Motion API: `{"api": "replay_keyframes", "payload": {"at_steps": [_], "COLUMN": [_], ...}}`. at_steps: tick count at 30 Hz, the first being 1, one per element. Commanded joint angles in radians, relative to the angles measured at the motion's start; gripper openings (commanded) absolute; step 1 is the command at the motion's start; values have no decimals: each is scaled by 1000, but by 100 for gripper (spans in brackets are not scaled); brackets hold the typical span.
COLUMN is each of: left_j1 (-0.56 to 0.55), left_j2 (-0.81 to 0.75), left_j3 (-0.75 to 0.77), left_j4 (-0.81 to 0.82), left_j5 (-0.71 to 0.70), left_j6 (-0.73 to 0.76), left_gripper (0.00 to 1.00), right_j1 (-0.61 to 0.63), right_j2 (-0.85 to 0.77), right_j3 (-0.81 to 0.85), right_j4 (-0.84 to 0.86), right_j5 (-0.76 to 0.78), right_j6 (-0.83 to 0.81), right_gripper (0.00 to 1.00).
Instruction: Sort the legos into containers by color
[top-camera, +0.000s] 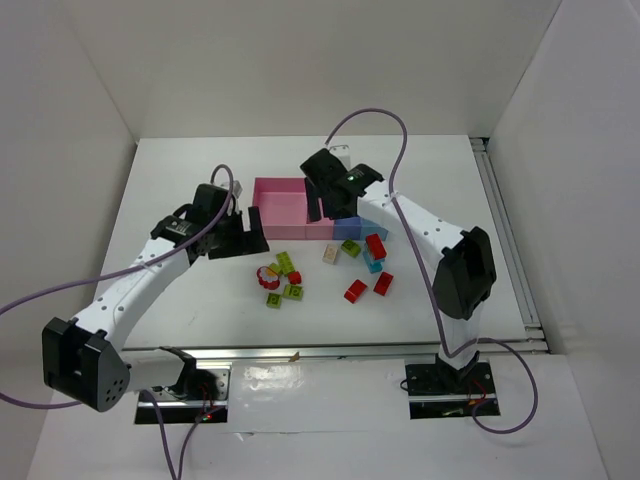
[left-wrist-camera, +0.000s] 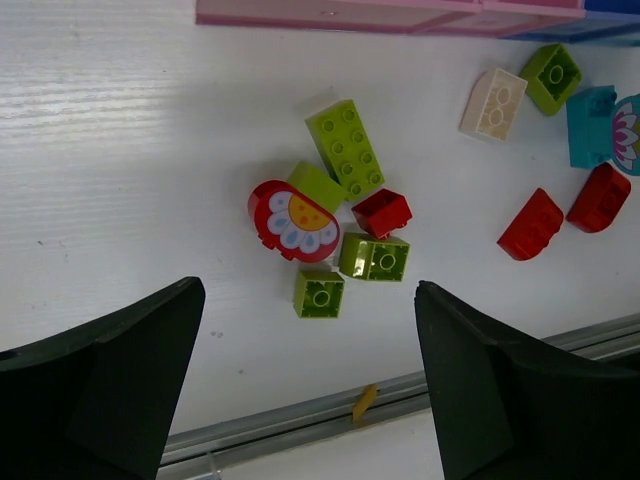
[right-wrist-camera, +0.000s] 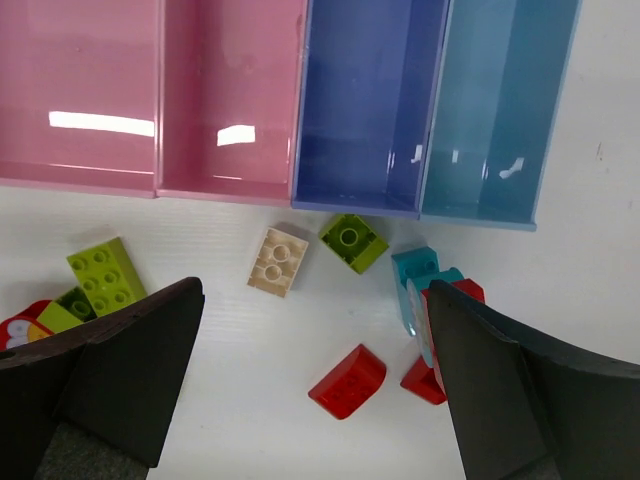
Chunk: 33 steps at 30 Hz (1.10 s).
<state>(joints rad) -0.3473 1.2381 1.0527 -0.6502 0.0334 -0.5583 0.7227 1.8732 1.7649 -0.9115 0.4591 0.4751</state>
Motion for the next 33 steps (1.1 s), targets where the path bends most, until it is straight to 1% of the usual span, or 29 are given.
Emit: {"api": "replay_keyframes", "payload": {"at_steps": [1, 5, 9, 10, 12, 14, 16, 18, 21, 22, 23, 25, 26, 28, 29, 31, 32, 33], "left_j1": [-10, -10, -45, -73, -90, -111, -111, -111, -111, -120, -121, -146, -147, -147, -147, -166, -167, -177], "left_j2": [0, 24, 75, 84, 109, 161, 185, 198, 224, 224, 224, 237, 253, 302, 361, 412, 432, 467], "left_j3": [10, -3, -14, -14, -26, -14, -14, -5, -5, -5, -5, 19, 50, 90, 113, 173, 188, 214], "left_j4": [27, 49, 52, 52, 61, 52, 29, 29, 29, 29, 29, 54, 63, 63, 52, 52, 52, 43], "left_j5": [30, 103, 88, 88, 114, 114, 77, 54, 33, 20, -19, -45, -81, -110, -124, -144, -154, -177], "left_j6": [-22, -32, -57, -57, 7, 20, 6, -23, -83, -103, -103, -103, -103, -103, -103, -123, -132, -149], "left_gripper": [99, 100, 94, 92, 88, 88, 88, 86, 86, 81, 80, 80, 80, 78, 76, 72, 72, 70], "right_j1": [-8, -8, -8, -17, -26, -51, -64, -81, -94, -94, -94, -94, -94, -94, -94, -103, -103, -103], "right_j2": [-81, -103, -170, -189, -238, -279, -290, -299, -275, -266, -266, -256, -256, -256, -246, -234, -233, -233], "right_j3": [-31, -53, -113, -151, -186, -237, -265, -274, -274, -274, -274, -274, -274, -274, -274, -259, -245, -245], "right_j4": [71, 91, 175, 193, 236, 256, 286, 296, 287, 287, 287, 287, 287, 287, 287, 287, 278, 267], "right_j5": [29, 29, 20, 19, 19, 1, -11, -63, -102, -102, -102, -111, -111, -111, -111, -111, -111, -111], "right_j6": [13, 13, -16, -16, -16, -16, -26, -35, -56, -56, -56, -56, -56, -56, -56, -56, -65, -66], "right_gripper": [100, 100, 100, 100, 100, 100, 100, 100, 100, 100, 100, 100, 100, 100, 100, 100, 100, 100]}}
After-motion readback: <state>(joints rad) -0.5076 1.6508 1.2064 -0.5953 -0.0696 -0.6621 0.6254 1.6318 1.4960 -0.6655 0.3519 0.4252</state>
